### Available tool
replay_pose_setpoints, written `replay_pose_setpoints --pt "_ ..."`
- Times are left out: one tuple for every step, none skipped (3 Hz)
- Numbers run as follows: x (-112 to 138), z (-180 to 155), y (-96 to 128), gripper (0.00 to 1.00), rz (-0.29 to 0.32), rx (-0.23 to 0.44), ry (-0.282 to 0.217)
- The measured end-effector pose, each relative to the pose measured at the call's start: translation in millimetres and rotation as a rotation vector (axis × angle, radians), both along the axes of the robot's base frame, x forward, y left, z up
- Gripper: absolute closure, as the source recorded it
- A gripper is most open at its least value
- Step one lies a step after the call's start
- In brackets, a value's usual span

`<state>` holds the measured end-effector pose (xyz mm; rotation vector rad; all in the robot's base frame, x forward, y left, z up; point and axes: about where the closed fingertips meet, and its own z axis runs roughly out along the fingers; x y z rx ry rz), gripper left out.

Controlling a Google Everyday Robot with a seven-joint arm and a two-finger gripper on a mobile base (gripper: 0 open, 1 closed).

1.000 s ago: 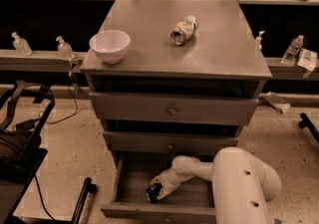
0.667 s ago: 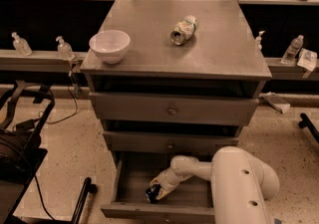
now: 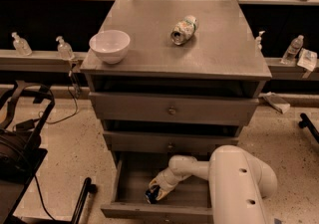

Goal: Pick pepsi can from bottom drawer and place on counter

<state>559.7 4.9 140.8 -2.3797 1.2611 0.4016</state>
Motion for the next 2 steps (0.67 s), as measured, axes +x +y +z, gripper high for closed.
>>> replay_pose_setpoints --pt "0.0 0.2 0.0 0.6 0.0 0.0 0.0" --pt "0.0 -0.8 -0.4 0.36 0.001 -0.01 0.003"
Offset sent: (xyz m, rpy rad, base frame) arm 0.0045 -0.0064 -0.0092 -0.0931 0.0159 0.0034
